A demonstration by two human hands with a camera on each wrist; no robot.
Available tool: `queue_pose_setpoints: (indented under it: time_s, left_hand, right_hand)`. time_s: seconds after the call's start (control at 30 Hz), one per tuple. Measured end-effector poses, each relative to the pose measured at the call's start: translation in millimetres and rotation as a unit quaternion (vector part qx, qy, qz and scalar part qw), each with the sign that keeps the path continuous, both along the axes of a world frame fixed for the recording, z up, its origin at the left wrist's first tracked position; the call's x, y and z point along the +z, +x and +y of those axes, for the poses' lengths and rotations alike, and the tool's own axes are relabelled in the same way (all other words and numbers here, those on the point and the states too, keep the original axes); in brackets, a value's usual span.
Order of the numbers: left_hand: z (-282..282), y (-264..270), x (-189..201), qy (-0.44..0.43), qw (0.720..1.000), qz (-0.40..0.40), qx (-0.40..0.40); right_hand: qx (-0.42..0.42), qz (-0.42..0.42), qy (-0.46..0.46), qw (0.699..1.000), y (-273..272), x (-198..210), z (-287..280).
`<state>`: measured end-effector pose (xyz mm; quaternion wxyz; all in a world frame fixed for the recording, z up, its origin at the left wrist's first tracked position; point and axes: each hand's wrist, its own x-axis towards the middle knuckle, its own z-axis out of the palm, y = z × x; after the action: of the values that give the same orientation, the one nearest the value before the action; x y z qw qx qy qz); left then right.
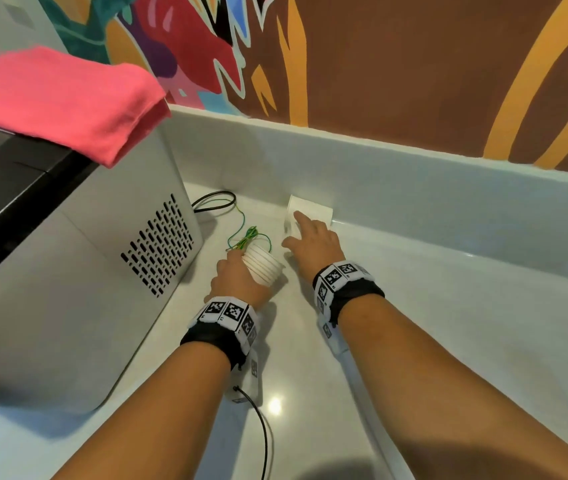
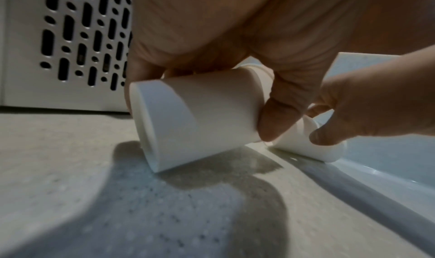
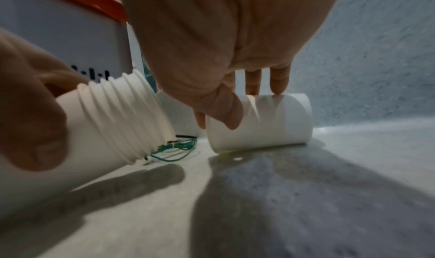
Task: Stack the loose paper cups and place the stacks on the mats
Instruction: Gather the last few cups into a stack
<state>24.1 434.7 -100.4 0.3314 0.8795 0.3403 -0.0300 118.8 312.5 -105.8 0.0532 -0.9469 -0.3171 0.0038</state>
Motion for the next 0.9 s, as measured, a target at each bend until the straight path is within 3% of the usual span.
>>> queue_pose_setpoints:
  time_s: [0.17,0.33,0.5,0.63,0.7,0.9]
  left_hand:
    - [1.4,3.8,-5.4,0.014,1.000,0.025,-0.004]
    - [-6.4,16.3,-2.8,0.007,1.000,0.027,-0.013]
    - [-16.7,25.9,0.9,-0.022,0.999,-0.041,-0.020]
    - [-18.1,30.8,4.4,-0.040,0.995,-0.092,-0.011]
    - [-16.6,29.3,5.1,-0.038,0.995,-0.092,-0.011]
    - [-7.2,25.6,2.9,-0.017,1.000,-0.027,0.002]
  right_hand:
    - [-0.007,-0.030,0.003,1.000,6.0,7.5,-8.3]
    - [-0.067,-0.012,0.154,0.986,9.1,40.7,-15.7]
    - [-0.095,0.076,0.211,0.970,8.9,67.6,-16.2]
    - [-0.066,0.180,0.217,0.957,6.5,63.8,-12.0]
    - [-0.078,0.190,0.238,0.949,7.4,58.1,-7.5]
    - [-0.042,0.082,0.059,0.994,27.4,32.1,2.7]
